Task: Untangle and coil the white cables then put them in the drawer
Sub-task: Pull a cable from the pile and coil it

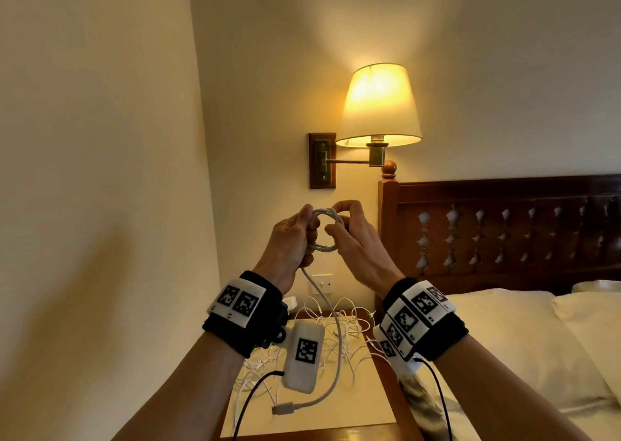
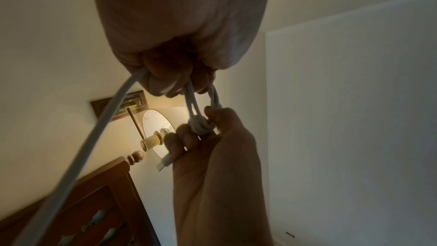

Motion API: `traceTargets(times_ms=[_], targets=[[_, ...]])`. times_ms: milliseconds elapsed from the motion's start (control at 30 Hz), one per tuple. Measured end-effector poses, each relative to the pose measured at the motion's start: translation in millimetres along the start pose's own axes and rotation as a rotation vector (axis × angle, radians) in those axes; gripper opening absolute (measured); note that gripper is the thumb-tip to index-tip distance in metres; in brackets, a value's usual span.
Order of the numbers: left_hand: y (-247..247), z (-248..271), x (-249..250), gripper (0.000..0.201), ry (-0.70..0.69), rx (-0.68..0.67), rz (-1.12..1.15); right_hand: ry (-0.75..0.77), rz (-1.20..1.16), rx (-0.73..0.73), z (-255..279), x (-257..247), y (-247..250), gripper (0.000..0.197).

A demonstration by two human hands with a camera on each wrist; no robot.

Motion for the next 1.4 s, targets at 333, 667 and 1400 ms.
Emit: traceTargets(times_ms=[333,667,1400], targets=[[13,-8,-5,0.036,-0.078,0.099,-0.065,-0.395,-0.850,-0.163,7,24,-10,0.032],[32,-16,-9,0.031,-0.472,-0.023,-0.535,-0.458,-1.195,-0.183,4,17,15,0.032],[-1,17,40,0.014,-0.906,-0.184,-0.770,-0.170,-0.219,-0.279,0,-3,34,0.029]])
Point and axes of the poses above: each hand's wrist, its own z-axis away from the middle knuckle, its own y-axis out of the back of the hand, x = y × z, the point moved 5 cm from there along -z, towards the middle knuckle, and after that the axes turned 4 degrees about -z, right-handed, at the moved point
